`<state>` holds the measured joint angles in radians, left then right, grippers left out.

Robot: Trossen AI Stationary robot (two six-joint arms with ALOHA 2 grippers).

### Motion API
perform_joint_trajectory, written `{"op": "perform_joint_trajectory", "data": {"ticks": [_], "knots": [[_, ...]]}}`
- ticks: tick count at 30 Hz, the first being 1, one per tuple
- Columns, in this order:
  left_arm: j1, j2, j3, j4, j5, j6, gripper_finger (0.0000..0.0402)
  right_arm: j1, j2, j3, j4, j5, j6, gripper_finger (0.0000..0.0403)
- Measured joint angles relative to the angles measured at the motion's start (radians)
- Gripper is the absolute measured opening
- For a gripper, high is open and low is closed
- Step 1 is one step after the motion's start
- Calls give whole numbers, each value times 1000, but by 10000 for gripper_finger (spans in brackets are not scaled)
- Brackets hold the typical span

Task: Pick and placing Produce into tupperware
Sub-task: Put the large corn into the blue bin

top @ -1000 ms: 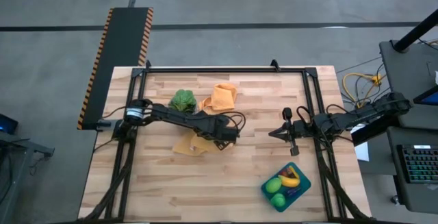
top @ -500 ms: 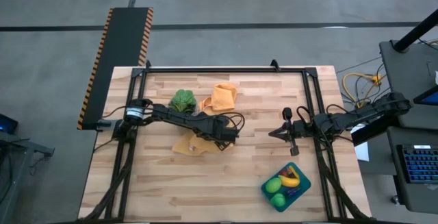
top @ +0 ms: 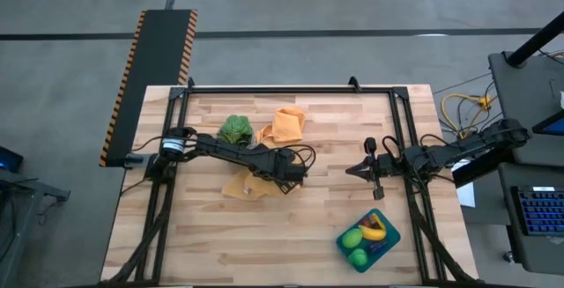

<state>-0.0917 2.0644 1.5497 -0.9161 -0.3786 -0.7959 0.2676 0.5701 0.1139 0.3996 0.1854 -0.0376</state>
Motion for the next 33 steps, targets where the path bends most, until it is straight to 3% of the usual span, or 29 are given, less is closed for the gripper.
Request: {"op": "perform_joint_trajectory", "data": {"ticks": [5,16,24,33], "knots": [[0,0,2,0,0,21,181,0,0,0,0,0,0,9],[-2,-12,5,-1,-19,48,192,0,0,0,0,0,0,9],[-21,-91,7,-3,-34,76,193,0,0,0,0,0,0,9],[-122,-172,6,268,-45,259,193,0,0,0,0,18,-15,9]]}}
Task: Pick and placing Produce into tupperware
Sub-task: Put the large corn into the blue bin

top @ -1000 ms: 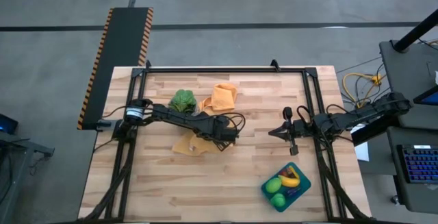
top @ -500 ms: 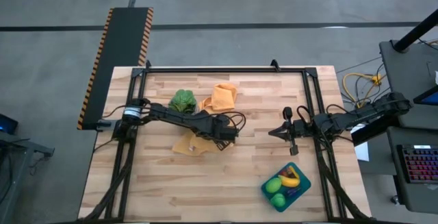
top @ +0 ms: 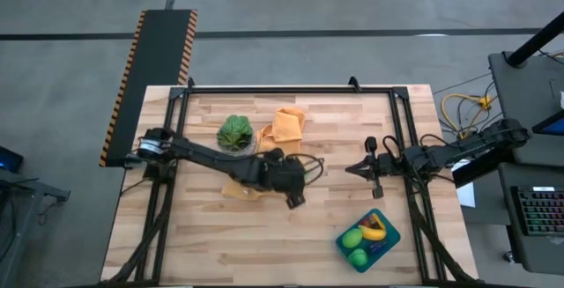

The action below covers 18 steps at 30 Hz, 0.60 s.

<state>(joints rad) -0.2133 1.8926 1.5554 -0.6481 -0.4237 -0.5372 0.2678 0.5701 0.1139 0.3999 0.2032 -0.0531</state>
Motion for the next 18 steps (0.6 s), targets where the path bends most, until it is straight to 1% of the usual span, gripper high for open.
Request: {"op": "perform_joint_trajectory", "data": {"ticks": [5,7,11,13,18], "knots": [[-54,-1,9,155,24,77,193,0,0,0,0,66,1,9],[-68,-1,9,232,67,102,193,0,0,0,0,70,1,9],[-81,16,8,390,199,148,193,-1,-1,0,2,88,12,9],[-86,27,7,427,235,160,193,-2,-2,0,2,90,21,9],[-85,59,12,507,263,208,193,-2,-21,0,6,90,22,9]]}}
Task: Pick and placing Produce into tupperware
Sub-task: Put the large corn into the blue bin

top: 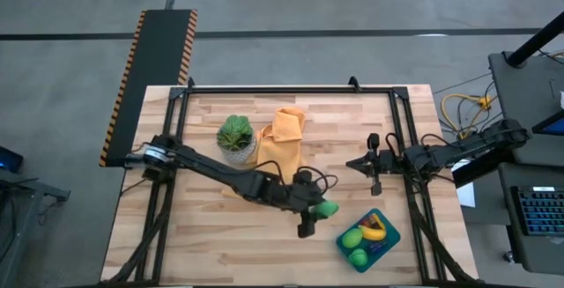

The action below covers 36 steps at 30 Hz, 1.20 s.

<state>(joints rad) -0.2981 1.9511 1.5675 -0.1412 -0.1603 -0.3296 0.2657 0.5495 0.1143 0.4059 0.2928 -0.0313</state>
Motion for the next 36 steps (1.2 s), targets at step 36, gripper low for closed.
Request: {"op": "perform_joint_trajectory", "data": {"ticks": [36], "knots": [[-5,463,547,82,395,129,193,0,-12,0,-7,0,-6,9]]}}
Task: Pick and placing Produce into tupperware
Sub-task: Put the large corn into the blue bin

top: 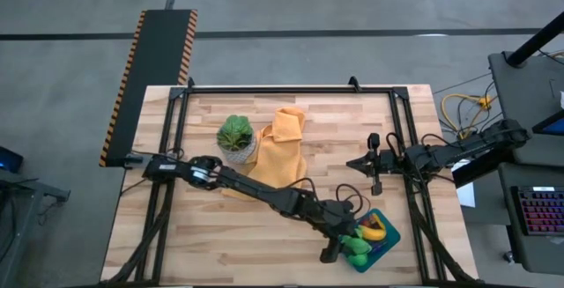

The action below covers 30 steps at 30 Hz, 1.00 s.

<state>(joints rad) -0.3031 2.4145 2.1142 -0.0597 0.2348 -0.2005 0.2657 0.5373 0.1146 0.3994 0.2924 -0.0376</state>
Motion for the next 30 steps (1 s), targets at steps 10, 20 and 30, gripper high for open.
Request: {"op": "perform_joint_trajectory", "data": {"ticks": [10,20,30], "knots": [[3,0,-8,-1,-3,3,193,0,0,0,0,0,0,9],[4,0,-9,0,-3,23,194,0,0,0,0,-1,0,9],[4,0,-9,-1,-3,25,210,0,0,0,0,-2,0,9]]}}
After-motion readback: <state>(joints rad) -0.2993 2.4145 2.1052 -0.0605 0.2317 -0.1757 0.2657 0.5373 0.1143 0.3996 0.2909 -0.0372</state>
